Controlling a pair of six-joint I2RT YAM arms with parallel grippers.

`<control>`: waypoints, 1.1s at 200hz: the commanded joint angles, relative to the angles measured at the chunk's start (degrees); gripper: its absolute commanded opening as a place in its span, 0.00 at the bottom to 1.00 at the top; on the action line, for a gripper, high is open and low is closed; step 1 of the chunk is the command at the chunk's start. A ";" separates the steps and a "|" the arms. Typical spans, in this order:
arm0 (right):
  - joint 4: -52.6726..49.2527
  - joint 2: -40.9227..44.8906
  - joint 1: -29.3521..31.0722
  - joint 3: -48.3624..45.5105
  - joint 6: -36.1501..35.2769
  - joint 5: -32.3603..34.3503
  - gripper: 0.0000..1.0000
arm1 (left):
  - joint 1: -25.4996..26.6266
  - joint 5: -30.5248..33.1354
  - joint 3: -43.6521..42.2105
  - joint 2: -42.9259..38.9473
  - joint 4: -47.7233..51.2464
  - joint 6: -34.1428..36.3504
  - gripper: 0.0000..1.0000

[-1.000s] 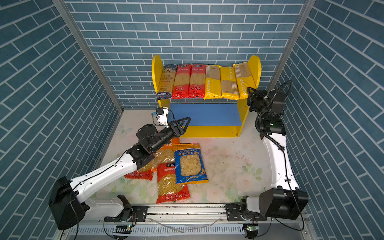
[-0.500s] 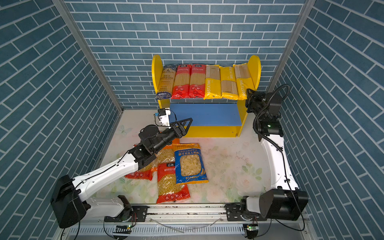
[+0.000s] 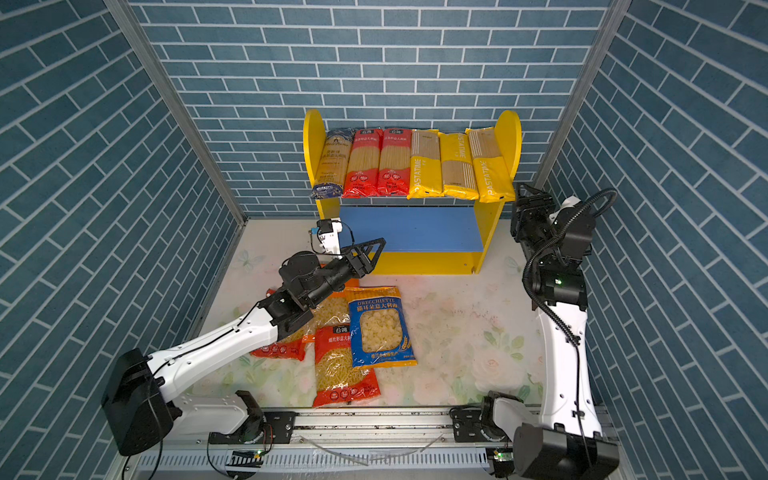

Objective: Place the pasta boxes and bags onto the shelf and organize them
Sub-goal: 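Press the pack upright at the shelf end with the right gripper, then lower the right gripper from the shelf toward the blue orecchiette bag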

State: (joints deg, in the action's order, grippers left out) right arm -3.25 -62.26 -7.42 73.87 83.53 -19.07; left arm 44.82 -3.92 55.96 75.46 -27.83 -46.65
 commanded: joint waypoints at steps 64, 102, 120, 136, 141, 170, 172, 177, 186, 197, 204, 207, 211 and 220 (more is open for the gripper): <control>1.76 -1.50 0.74 -2.12 -0.66 -2.51 0.41 | 0.36 0.85 -2.18 -0.76 -1.74 0.61 0.71; 4.85 -4.49 1.62 -1.99 0.38 -3.32 0.31 | 1.61 1.41 -1.09 -0.31 0.43 2.51 0.70; 5.95 -6.03 1.96 -1.06 0.49 -3.39 0.26 | 2.36 1.94 -0.61 -0.16 1.16 3.49 0.70; 7.13 -7.20 2.31 -0.36 0.59 -3.51 0.22 | 2.81 2.34 -0.37 -0.07 1.76 3.95 0.70; 7.38 -7.55 2.39 -0.22 0.61 -3.59 0.20 | 2.90 2.43 -0.33 -0.13 1.86 4.05 0.70; 9.12 -8.97 2.67 -0.03 1.32 -3.94 0.15 | 3.17 2.96 -0.42 -0.31 2.51 4.33 0.70; 9.17 -9.01 2.67 -0.10 1.41 -4.06 0.15 | 3.24 2.96 -0.42 -0.31 2.52 4.43 0.70; 9.51 -9.10 2.65 -0.17 1.66 -4.28 0.15 | 3.26 3.04 -0.37 -0.30 2.54 4.38 0.70; 10.05 -9.11 2.74 -0.47 2.03 -4.65 0.17 | 3.35 3.13 -0.33 -0.31 2.67 4.48 0.70; 10.37 -8.58 2.75 -0.98 2.08 -4.91 0.26 | 3.43 3.13 -0.18 -0.23 2.85 4.68 0.70; 10.45 -8.06 2.76 -1.49 1.97 -4.99 0.33 | 3.59 3.22 -0.11 -0.25 3.24 4.99 0.70; 10.52 -7.80 2.72 -1.73 1.87 -5.01 0.36 | 3.67 3.30 -0.07 -0.23 3.43 5.19 0.70; 10.62 -7.37 2.69 -2.07 1.70 -5.01 0.39 | 3.77 3.42 -0.02 -0.22 3.79 5.52 0.70; 10.49 -6.41 2.67 -2.76 0.82 -5.10 0.45 | 4.17 3.86 0.02 -0.31 4.71 6.40 0.70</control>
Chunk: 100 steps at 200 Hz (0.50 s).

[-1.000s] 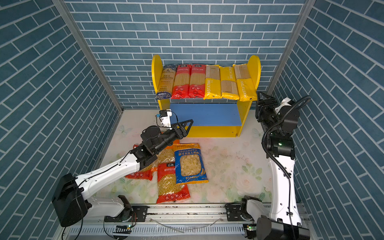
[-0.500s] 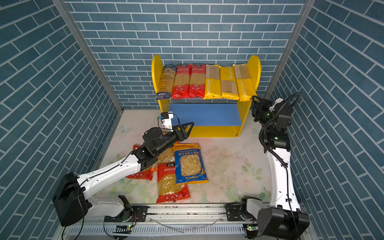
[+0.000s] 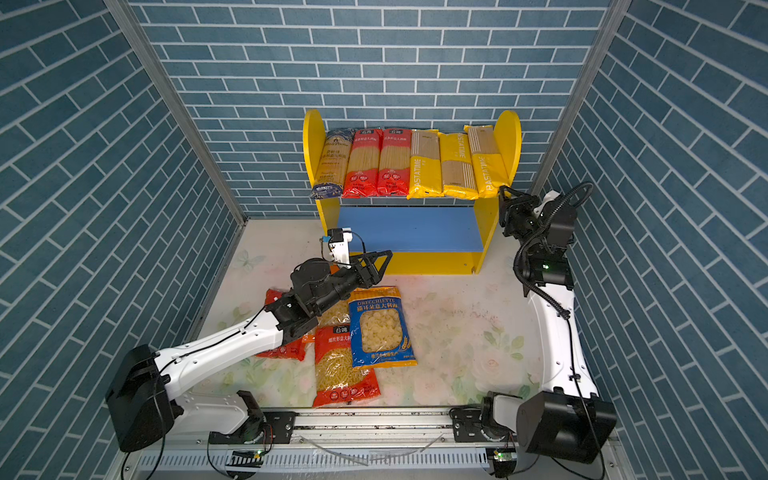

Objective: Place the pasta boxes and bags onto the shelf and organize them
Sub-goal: 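Lower the right gripper from the shelf toward the blue orecchiette bag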

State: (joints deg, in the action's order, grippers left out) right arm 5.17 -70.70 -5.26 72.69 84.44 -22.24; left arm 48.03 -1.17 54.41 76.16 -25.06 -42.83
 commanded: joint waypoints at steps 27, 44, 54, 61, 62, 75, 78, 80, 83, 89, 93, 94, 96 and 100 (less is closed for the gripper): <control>0.60 5.61 0.51 -4.47 -4.03 -3.10 0.55 | 2.26 3.38 1.40 -1.70 5.15 5.92 0.70; -1.36 7.97 0.66 -6.08 -6.77 -3.25 0.57 | 2.92 4.48 1.06 -1.89 6.53 7.37 0.70; -2.38 9.54 1.01 -7.42 -8.18 -3.57 0.57 | 3.20 4.68 1.00 -1.81 6.90 7.82 0.71; -2.53 10.68 1.40 -8.74 -9.22 -3.96 0.58 | 3.34 4.68 0.96 -1.66 7.02 8.10 0.71; -2.49 10.76 1.44 -8.99 -9.35 -4.00 0.58 | 3.36 4.68 0.96 -1.64 7.03 8.19 0.71; -2.82 13.19 2.28 -11.59 -11.04 -4.84 0.58 | 3.71 4.69 1.05 -1.21 7.27 8.60 0.71; -3.03 13.80 2.51 -12.23 -11.38 -4.97 0.58 | 3.73 4.69 1.05 -0.99 7.32 8.72 0.71; -3.25 14.13 2.70 -12.64 -11.62 -5.04 0.58 | 3.80 4.68 1.05 -0.96 7.31 8.75 0.71; -3.61 14.70 2.99 -13.25 -11.93 -5.09 0.58 | 3.87 4.68 1.05 -0.83 7.35 8.83 0.71; -4.65 15.89 3.86 -14.53 -12.26 -4.82 0.58 | 3.89 4.68 1.07 -0.46 7.38 8.82 0.71; -5.18 16.61 4.55 -15.51 -12.42 -4.33 0.58 | 3.98 4.60 1.13 -0.28 7.33 8.86 0.71; -5.31 16.80 4.73 -15.75 -12.44 -4.23 0.58 | 3.94 4.60 1.13 -0.16 7.36 8.84 0.71; -5.51 17.21 5.10 -16.31 -12.41 -3.93 0.58 | 3.99 4.53 1.13 -0.01 7.28 8.82 0.71; -5.75 17.88 5.99 -17.40 -12.38 -3.40 0.58 | 4.03 4.47 1.13 0.29 7.09 8.77 0.71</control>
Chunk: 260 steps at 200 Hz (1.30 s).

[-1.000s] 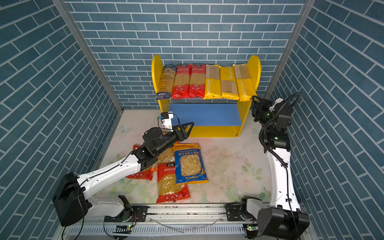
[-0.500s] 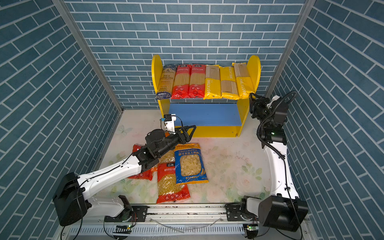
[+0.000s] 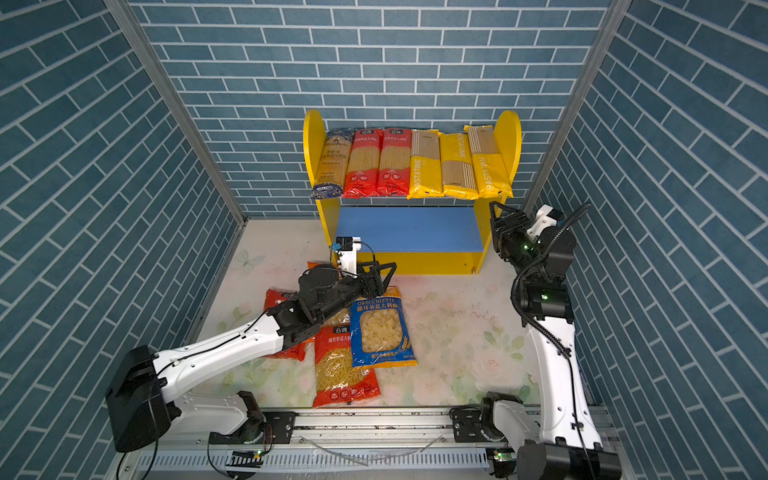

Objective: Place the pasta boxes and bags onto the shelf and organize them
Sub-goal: 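Lower the right gripper from the shelf toward the blue orecchiette bag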

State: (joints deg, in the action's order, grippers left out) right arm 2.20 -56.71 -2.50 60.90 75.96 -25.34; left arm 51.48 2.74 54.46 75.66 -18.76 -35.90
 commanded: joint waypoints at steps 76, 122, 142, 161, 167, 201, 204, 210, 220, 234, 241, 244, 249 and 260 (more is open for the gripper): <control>-2.66 6.26 17.97 -21.19 -3.55 9.43 0.52 | 2.64 0.53 1.89 3.96 -0.04 1.53 0.71; 1.81 -0.16 27.20 -24.64 -3.12 13.98 0.51 | 3.23 1.71 0.49 3.69 1.27 1.58 0.71; 4.00 -3.28 30.24 -25.51 -2.67 15.23 0.51 | 3.44 1.74 -0.38 3.59 1.60 1.67 0.71; 6.04 -6.02 31.88 -26.05 -1.81 15.32 0.50 | 3.62 1.72 -0.58 3.45 2.44 1.81 0.71; 6.45 -6.79 32.29 -26.10 -1.73 15.26 0.50 | 3.62 1.69 -0.71 3.29 2.75 2.01 0.71; 7.71 -10.29 34.78 -26.01 -1.54 15.58 0.50 | 3.71 3.21 -2.65 1.86 4.40 2.68 0.71; 7.96 -10.65 34.98 -26.01 -1.48 15.66 0.50 | 3.71 3.24 -2.80 1.72 4.58 2.75 0.71; 8.34 -11.35 35.55 -26.01 -1.30 15.79 0.50 | 3.71 3.55 -3.17 1.36 5.18 2.81 0.71; 9.18 -12.61 36.42 -25.97 -0.95 15.97 0.49 | 3.71 4.21 -3.94 0.63 6.15 2.85 0.71; 10.54 -14.84 37.55 -25.74 -0.49 15.91 0.49 | 3.64 5.74 -4.74 -0.58 9.10 3.01 0.71; 11.16 -15.98 38.15 -25.60 -0.39 15.77 0.49 | 3.71 6.77 -5.15 -1.43 11.03 3.32 0.71; 11.36 -16.43 38.45 -25.45 -0.38 15.77 0.49 | 3.71 7.18 -5.41 -1.83 11.82 3.42 0.71; 11.74 -17.13 38.89 -25.25 -0.38 15.72 0.49 | 3.71 7.88 -5.81 -2.60 13.18 3.60 0.71; 12.20 -18.67 40.01 -24.93 -0.59 15.81 0.49 | 3.71 9.57 -6.74 -4.41 16.45 3.73 0.71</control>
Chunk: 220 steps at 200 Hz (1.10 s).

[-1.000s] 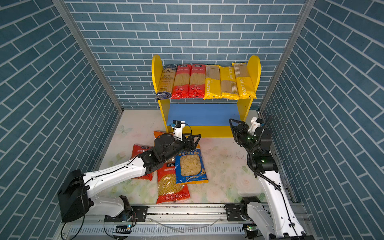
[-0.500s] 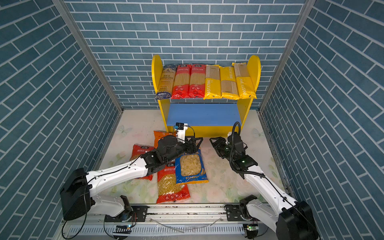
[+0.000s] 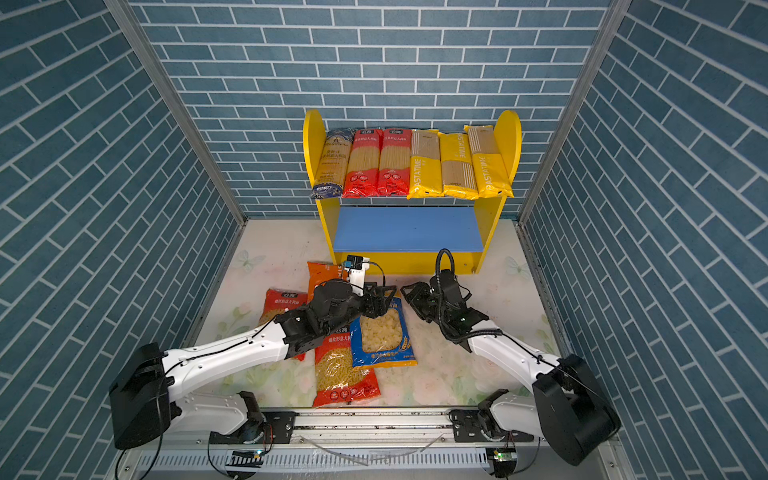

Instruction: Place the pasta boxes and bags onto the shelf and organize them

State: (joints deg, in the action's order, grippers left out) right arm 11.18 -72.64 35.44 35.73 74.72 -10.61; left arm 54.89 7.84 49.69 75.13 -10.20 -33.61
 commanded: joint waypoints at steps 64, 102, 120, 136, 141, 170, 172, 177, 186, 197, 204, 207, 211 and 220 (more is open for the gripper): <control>-1.10 -6.42 6.20 2.29 -6.72 -0.07 0.50 | -0.68 9.21 -7.06 -13.48 24.18 1.27 0.74; -15.39 -3.15 6.04 4.84 -20.93 -1.52 0.55 | -3.23 3.57 -7.80 -14.00 31.53 -4.66 0.78; -24.30 -1.77 4.82 6.09 -29.85 -3.73 0.58 | -5.58 -3.08 -10.18 -14.69 29.18 -8.83 0.77; -25.08 -1.78 1.55 4.75 -32.53 -11.69 0.59 | -6.11 -5.98 -13.77 -15.38 24.87 -11.76 0.76; -25.12 -1.88 0.74 4.34 -33.06 -13.55 0.59 | -6.11 -6.35 -14.48 -15.47 23.82 -12.35 0.76; -23.72 -5.05 -0.46 4.12 -35.53 -18.02 0.62 | -6.11 -8.66 -15.85 -12.08 19.77 -13.20 0.75; -23.46 -5.34 -0.59 4.12 -35.52 -18.28 0.62 | -6.11 -8.92 -15.81 -11.71 19.49 -13.19 0.75; -22.56 -6.36 -0.59 4.28 -35.57 -18.91 0.62 | -6.11 -9.64 -15.77 -10.82 18.81 -13.30 0.74; -21.09 -8.08 -0.70 4.63 -35.52 -19.49 0.62 | -6.07 -10.94 -15.59 -9.19 17.51 -13.29 0.74; -19.55 -10.14 -0.68 5.08 -35.54 -19.94 0.62 | -6.02 -11.76 -15.42 -7.38 16.48 -13.45 0.73; -18.47 -11.29 -0.61 5.22 -35.28 -20.46 0.62 | -6.03 -12.04 -15.41 -6.51 15.95 -13.56 0.73; -17.88 -11.75 -0.68 5.21 -35.12 -20.74 0.61 | -5.94 -12.27 -15.41 -6.16 15.52 -13.63 0.73; -17.08 -12.12 -0.64 5.16 -34.86 -21.10 0.61 | -5.94 -12.51 -15.50 -5.71 15.13 -13.66 0.72; -15.97 -13.03 -0.61 5.02 -34.21 -21.55 0.59 | -5.94 -12.94 -15.80 -4.77 14.31 -13.85 0.71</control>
State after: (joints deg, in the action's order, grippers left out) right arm -8.56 -83.26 34.85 39.48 42.11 -28.38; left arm 49.04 -2.44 34.13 68.47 8.16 -46.48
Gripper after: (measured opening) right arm 0.611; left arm 0.723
